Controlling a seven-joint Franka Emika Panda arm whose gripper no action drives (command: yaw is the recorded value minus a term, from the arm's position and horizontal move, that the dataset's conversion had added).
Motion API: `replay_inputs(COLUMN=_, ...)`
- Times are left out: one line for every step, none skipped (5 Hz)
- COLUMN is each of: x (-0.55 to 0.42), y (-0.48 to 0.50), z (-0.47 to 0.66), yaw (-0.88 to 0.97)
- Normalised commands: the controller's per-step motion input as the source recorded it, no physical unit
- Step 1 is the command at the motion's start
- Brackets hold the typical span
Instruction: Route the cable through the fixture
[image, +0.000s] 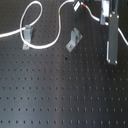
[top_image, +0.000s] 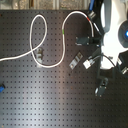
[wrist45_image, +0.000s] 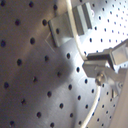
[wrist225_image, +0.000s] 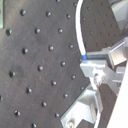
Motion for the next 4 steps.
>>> replay_inputs(x=-0.034, y=0.004, z=0.00, yaw=0.00)
replay_inputs(x=-0.042, y=-0.002, z=-0.49, yaw=0.08)
replay_inputs(x=-0.003, y=-0.004, z=-0.50, yaw=0.09)
replay_inputs(x=0.004, y=0.028, z=0.00, yaw=0.00)
